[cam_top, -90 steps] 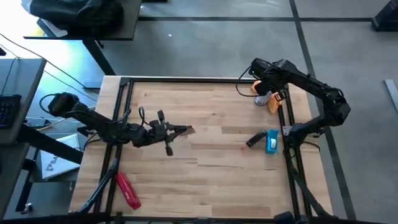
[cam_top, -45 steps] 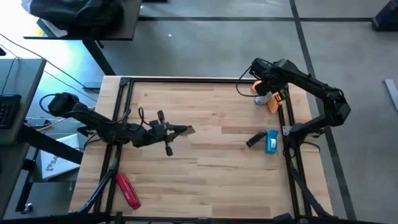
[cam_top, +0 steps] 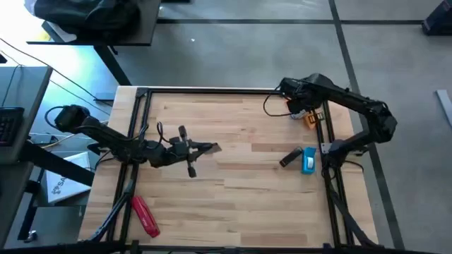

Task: Apply microfiber cloth
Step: Spray the cellphone using the spray bottle

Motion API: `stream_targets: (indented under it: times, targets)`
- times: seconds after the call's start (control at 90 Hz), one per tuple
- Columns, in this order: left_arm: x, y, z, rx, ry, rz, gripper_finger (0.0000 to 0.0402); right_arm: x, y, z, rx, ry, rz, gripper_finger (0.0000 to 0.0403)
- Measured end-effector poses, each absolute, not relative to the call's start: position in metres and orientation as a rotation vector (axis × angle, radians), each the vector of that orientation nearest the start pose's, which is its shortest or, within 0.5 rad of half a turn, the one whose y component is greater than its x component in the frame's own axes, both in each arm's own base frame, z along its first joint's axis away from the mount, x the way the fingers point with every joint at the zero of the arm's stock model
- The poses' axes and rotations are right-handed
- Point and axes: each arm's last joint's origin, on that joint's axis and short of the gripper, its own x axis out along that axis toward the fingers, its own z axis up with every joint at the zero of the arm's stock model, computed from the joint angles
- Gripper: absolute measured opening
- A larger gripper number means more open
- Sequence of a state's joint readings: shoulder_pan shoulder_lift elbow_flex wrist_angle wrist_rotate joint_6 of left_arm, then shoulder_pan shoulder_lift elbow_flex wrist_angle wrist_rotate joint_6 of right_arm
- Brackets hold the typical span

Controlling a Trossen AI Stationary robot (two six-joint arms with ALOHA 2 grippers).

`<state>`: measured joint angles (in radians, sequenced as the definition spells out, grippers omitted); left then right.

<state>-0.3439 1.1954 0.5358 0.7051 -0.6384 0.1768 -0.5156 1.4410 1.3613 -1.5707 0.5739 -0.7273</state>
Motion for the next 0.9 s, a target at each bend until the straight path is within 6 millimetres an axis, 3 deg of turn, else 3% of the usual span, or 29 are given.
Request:
stream_targets:
  times: [0.3, 0.533, 0.733, 0.9]
  targets:
    - [0.236, -0.066, 0.250, 0.154, -0.012, 0.306, 0.0017, 0.210, -0.103, 0.363, -0.445, 1.632, -0.294, 0.0020]
    - [0.236, -0.065, 0.250, 0.150, -0.009, 0.326, 0.0017, 0.220, -0.075, 0.388, 0.072, 1.344, -0.297, 0.0020]
    - [0.236, -0.065, 0.250, 0.137, -0.011, 0.324, 0.0017, 0.227, -0.048, 0.392, 0.651, 1.265, -0.363, 0.0031]
    - [0.235, -0.068, 0.250, 0.137, -0.013, 0.295, 0.0017, 0.231, -0.021, 0.387, 0.812, 1.318, -0.360, 0.0020]
